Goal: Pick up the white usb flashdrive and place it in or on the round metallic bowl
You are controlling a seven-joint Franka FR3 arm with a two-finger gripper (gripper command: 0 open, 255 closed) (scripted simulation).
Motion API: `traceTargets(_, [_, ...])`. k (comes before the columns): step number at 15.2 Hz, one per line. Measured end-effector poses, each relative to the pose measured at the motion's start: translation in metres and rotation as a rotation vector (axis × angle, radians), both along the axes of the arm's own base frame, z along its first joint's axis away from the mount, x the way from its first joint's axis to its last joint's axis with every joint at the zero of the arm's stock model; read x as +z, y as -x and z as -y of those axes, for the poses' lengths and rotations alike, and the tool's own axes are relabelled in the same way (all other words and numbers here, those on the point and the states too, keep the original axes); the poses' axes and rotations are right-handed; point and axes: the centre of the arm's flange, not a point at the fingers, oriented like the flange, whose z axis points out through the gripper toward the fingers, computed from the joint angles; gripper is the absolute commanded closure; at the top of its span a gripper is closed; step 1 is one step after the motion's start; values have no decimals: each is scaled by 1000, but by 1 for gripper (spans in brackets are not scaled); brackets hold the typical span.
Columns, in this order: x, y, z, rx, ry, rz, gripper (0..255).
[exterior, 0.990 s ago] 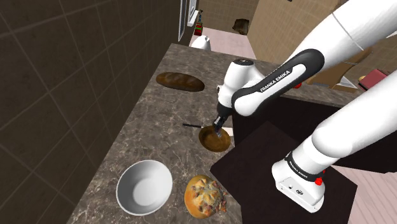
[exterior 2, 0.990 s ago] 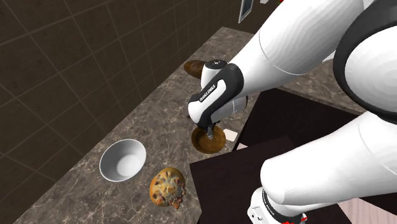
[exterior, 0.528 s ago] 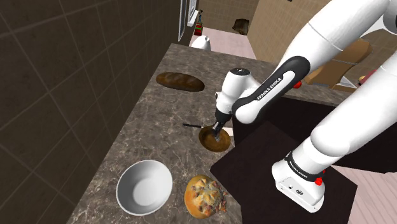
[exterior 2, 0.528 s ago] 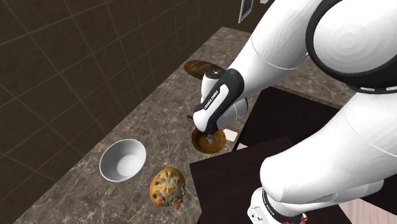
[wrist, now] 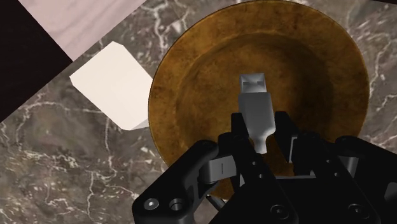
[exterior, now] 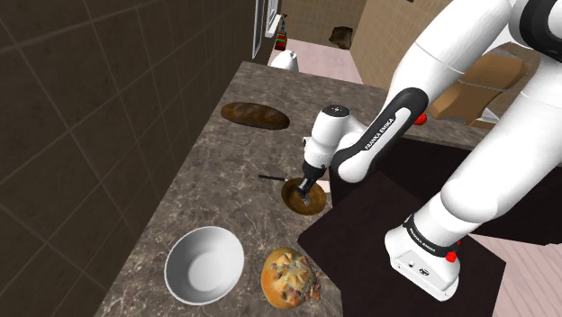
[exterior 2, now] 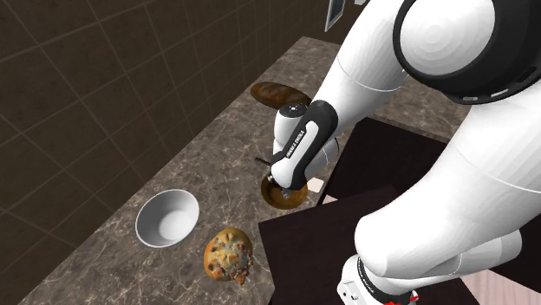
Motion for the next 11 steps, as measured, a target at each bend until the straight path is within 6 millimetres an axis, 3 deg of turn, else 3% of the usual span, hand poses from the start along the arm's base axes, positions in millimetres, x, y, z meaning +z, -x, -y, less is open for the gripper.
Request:
traceTargets(3, [0,0,0,0,0,0,255])
traceTargets(4, [0,0,0,0,0,0,0])
traceTargets(10, [0,0,0,0,0,0,0])
traceTargets(11, [7,1,-2,7,2,2,0])
